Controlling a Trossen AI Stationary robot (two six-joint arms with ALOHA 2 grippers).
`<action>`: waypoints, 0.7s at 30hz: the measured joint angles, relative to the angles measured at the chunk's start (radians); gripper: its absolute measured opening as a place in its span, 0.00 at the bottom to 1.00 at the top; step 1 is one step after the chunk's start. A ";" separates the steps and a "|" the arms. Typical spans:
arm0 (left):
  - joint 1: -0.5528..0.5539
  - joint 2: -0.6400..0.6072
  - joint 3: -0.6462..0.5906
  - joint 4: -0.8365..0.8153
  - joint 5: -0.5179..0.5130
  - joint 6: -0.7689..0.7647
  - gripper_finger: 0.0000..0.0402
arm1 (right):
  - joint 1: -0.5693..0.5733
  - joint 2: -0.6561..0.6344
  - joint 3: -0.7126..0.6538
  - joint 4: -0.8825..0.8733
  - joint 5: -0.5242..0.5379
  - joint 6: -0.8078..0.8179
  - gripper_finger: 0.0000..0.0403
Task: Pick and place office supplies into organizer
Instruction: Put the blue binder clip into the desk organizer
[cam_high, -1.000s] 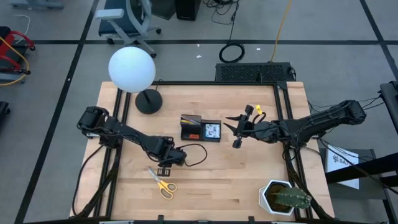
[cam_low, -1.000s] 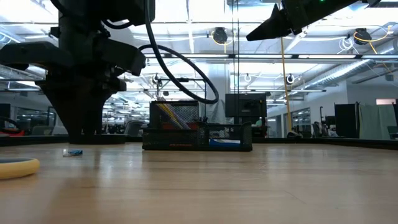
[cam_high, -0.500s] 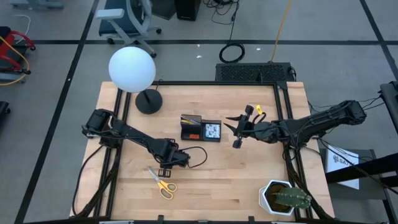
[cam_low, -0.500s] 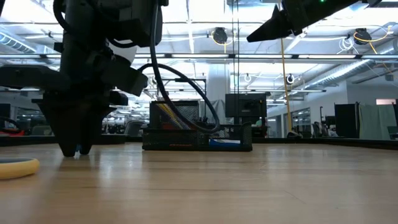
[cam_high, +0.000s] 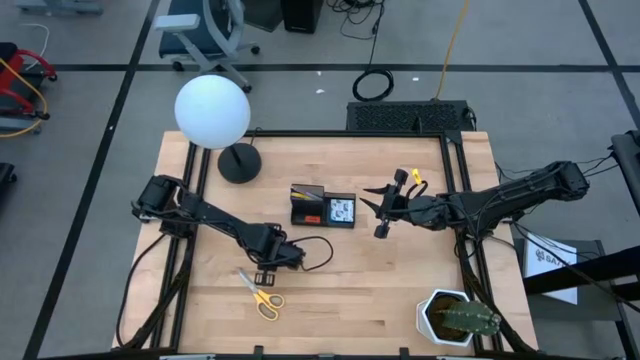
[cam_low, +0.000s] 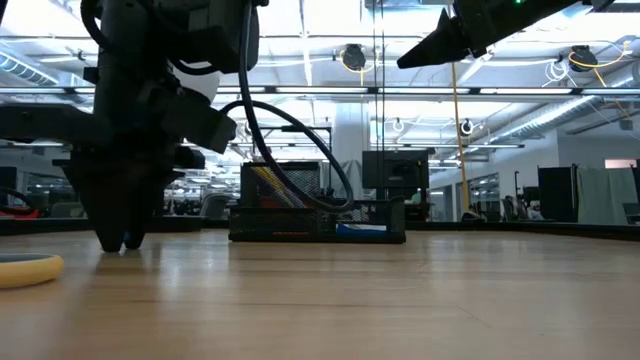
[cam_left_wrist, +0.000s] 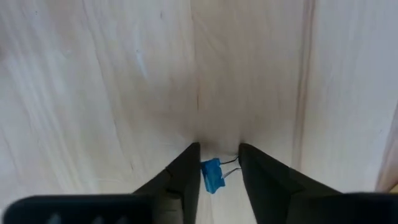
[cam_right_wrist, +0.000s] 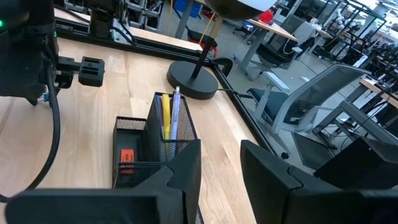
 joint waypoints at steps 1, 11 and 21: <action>0.001 0.000 0.000 0.001 0.001 0.000 0.26 | 0.000 0.000 0.000 0.000 0.000 0.000 0.26; 0.003 0.000 0.000 0.008 0.001 -0.013 0.03 | 0.000 0.000 0.000 0.000 0.000 0.000 0.26; 0.003 0.000 0.000 0.008 0.001 -0.019 0.03 | 0.000 0.000 0.000 0.000 0.000 0.000 0.26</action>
